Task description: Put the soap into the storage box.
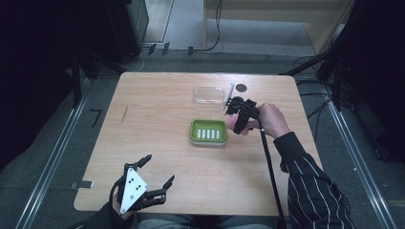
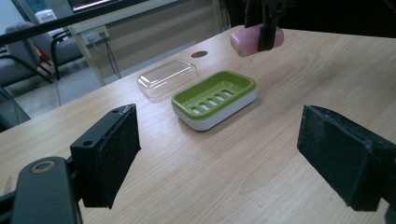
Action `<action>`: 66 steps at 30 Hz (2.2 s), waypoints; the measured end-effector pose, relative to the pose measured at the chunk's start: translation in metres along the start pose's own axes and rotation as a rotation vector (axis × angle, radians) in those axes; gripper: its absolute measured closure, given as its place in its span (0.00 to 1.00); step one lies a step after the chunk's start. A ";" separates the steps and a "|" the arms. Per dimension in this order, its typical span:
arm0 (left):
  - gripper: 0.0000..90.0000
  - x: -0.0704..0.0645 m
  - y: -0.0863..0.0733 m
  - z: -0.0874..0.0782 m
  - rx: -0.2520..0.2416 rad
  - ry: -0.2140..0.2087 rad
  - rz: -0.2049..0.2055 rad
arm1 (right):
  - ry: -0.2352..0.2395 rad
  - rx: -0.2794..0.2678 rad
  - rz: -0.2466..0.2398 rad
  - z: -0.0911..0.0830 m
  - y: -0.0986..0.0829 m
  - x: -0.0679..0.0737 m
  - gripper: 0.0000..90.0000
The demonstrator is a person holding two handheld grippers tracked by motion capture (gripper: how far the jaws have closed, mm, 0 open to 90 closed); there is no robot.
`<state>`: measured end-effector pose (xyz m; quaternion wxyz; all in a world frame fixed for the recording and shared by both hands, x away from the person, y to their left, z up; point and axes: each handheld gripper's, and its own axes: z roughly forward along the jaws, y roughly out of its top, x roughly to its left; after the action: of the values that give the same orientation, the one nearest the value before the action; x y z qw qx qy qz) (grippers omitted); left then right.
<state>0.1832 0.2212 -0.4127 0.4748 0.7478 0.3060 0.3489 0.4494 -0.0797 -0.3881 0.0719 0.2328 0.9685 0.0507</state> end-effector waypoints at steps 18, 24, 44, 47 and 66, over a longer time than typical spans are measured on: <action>0.15 0.001 -0.002 -0.005 0.005 0.015 -0.002 | 0.001 -0.040 -0.076 -0.001 0.020 0.008 0.43; 0.15 0.001 -0.003 -0.008 0.010 0.024 -0.002 | 0.006 -0.046 -0.100 0.000 0.027 0.011 0.43; 0.15 0.002 -0.005 -0.016 0.013 0.048 -0.011 | 0.014 -0.058 -0.183 0.009 0.053 0.022 0.43; 0.15 0.002 -0.005 -0.016 0.009 0.047 -0.013 | 0.017 -0.056 -0.188 0.011 0.058 0.024 0.43; 0.15 0.002 -0.006 -0.017 0.008 0.048 -0.015 | 0.029 -0.076 -0.271 0.026 0.070 0.030 0.43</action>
<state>0.1703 0.2331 -0.4124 0.4669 0.7389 0.3240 0.3620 0.4583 -0.0018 -0.4084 0.0727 0.0962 0.9894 0.0805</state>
